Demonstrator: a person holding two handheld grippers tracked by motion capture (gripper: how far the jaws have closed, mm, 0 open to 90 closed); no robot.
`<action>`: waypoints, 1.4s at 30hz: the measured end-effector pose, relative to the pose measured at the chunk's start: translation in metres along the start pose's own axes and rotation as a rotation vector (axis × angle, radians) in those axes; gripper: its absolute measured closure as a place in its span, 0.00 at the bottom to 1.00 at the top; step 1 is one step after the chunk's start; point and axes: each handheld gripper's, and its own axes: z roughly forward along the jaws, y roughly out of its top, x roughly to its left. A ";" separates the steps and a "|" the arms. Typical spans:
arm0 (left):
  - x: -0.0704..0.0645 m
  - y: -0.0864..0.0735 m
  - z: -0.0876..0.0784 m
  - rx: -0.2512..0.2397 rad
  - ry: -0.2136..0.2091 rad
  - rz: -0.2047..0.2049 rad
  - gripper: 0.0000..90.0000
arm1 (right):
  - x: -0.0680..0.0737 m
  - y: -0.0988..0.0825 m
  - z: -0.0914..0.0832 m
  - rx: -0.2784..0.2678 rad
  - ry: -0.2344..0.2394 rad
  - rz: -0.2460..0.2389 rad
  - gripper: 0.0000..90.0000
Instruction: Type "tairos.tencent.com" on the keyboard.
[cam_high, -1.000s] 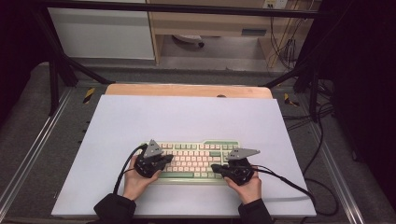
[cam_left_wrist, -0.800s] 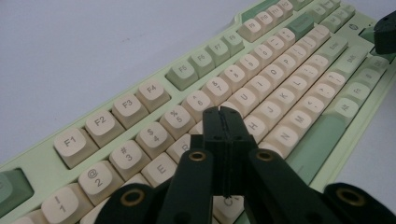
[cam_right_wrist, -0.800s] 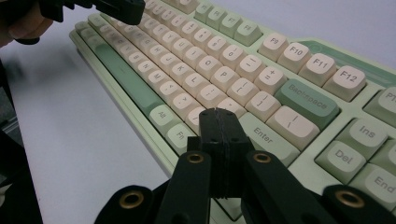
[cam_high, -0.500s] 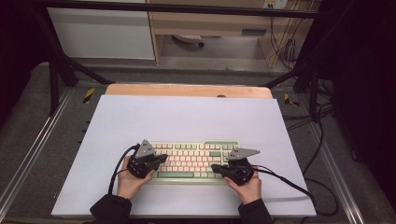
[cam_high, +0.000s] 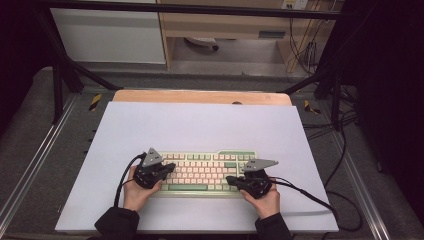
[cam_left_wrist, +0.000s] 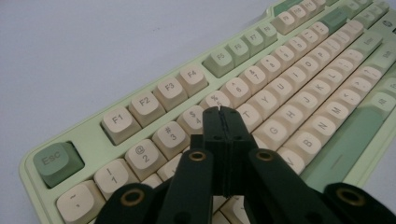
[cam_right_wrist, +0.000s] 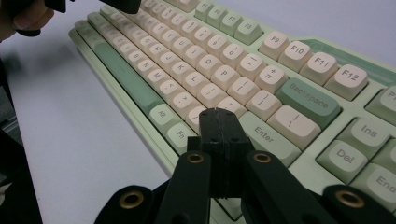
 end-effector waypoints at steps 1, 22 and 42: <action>0.000 0.000 0.001 0.003 0.002 -0.001 1.00 | 0.000 0.000 0.000 0.000 0.000 -0.004 1.00; 0.003 -0.004 0.005 0.011 0.011 -0.005 1.00 | 0.000 0.000 0.000 -0.001 0.000 -0.003 1.00; -0.001 -0.003 -0.001 0.001 -0.006 0.000 1.00 | 0.001 0.001 -0.002 -0.009 -0.002 -0.002 1.00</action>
